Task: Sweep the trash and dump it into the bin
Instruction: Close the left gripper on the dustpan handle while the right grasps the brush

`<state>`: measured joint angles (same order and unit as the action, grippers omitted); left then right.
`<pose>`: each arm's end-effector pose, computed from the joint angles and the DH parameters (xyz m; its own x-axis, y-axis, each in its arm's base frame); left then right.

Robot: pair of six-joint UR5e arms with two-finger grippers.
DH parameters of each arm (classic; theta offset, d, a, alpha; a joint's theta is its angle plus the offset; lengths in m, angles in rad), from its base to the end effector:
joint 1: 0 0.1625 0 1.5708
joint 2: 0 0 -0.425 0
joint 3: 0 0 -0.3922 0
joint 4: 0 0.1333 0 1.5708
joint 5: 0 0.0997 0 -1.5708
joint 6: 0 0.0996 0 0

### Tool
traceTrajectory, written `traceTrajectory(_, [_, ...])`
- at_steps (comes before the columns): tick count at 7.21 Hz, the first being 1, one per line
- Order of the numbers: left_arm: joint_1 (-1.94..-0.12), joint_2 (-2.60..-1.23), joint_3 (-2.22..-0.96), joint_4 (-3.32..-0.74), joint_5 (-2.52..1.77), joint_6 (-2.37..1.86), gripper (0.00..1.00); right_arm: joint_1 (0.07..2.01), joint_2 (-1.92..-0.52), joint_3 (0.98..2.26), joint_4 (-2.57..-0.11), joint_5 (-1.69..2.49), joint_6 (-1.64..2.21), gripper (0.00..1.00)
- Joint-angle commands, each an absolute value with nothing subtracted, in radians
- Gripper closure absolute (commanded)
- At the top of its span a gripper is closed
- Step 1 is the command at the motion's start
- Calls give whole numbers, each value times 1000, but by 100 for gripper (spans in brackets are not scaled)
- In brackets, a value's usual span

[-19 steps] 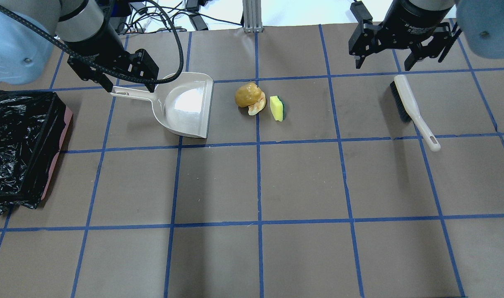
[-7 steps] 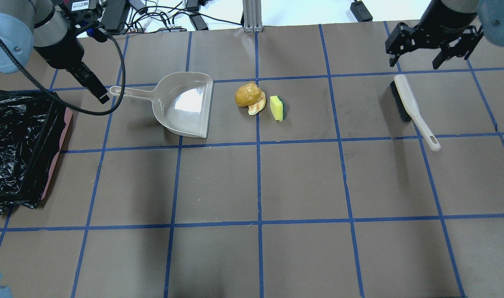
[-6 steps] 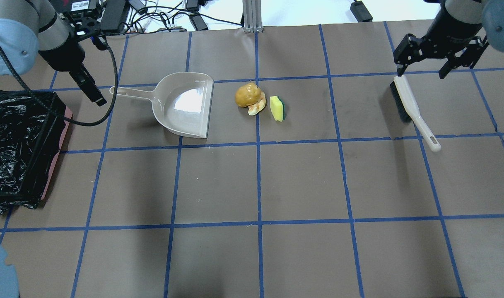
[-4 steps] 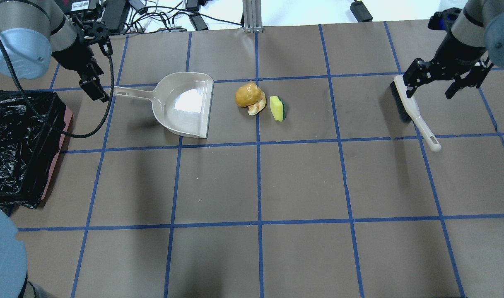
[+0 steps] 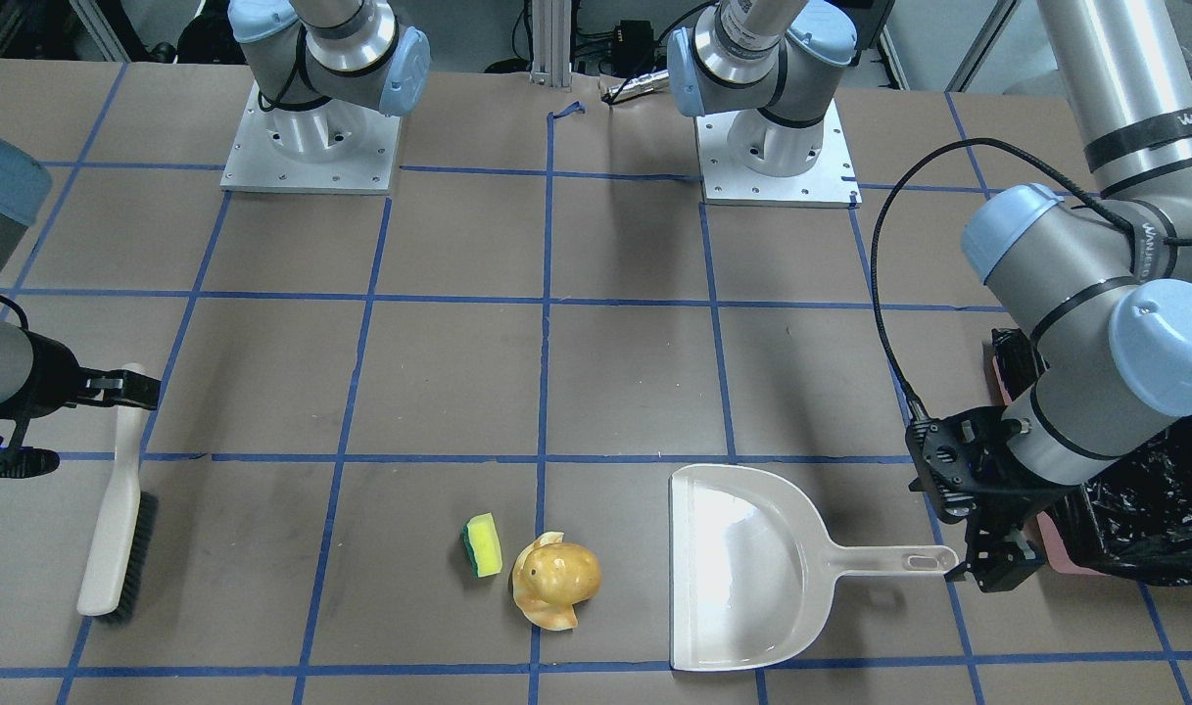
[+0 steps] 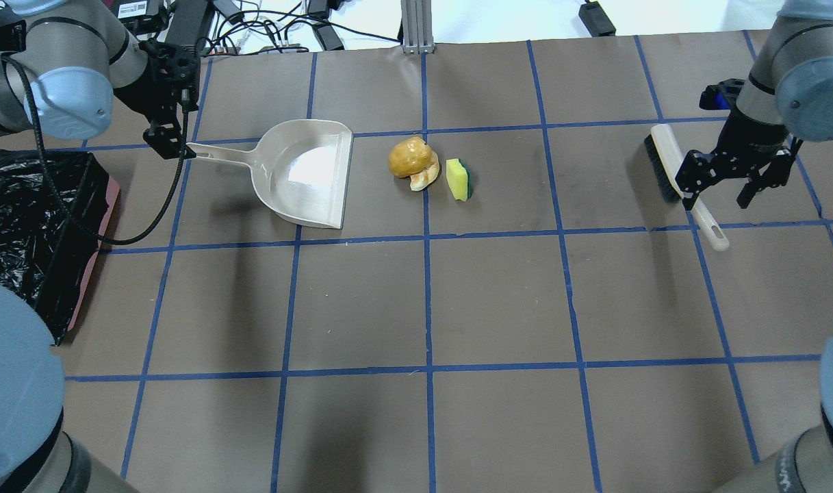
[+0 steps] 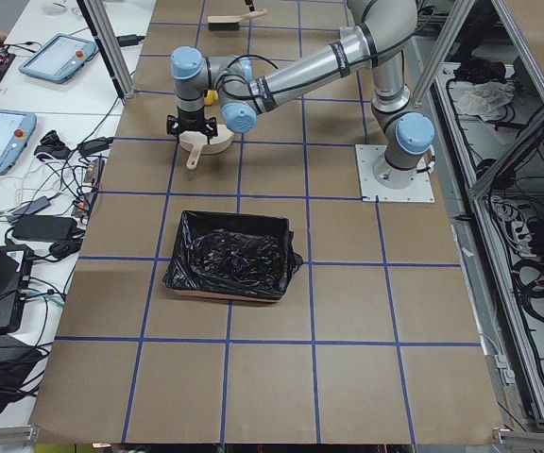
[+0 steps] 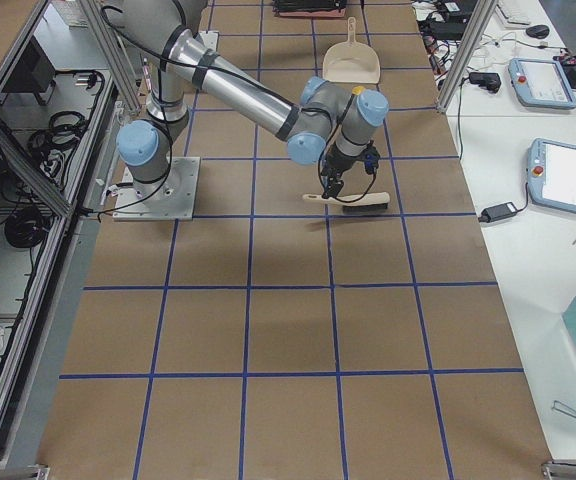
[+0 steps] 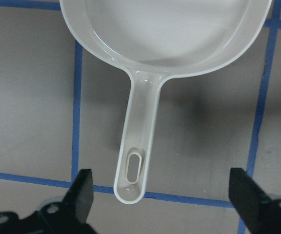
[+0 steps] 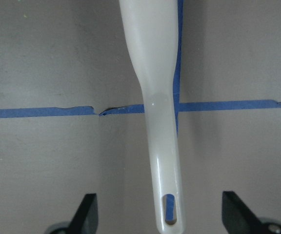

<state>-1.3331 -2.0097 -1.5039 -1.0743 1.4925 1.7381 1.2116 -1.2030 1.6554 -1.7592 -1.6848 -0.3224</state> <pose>0.0176 -0.6720 0.3185 -0.0687 0.9884 -0.1354 0.9965 0.0616 -0.0558 -0.0883 -0.5821 0.2661 -0.9996 0.0185 0.0215 0.0239 0.9590 0.2823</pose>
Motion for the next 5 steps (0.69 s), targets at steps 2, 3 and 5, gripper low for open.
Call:
traceTrajectory(2, [-1359, -2074, -1493, -1052, 1485, 1747, 1, 1198, -1151, 1663, -1746, -1698, -331, 12])
traceTrajectory(3, [-1379, -2082, -1494, -1057, 1499, 1738, 1, 1198, -1152, 1677, -1744, -1728, -337, 14])
traceTrajectory(5, [-1382, -2091, -1493, -1104, 1575, 1741, 0, 1198, -1154, 1680, -1740, -1755, -339, 35])
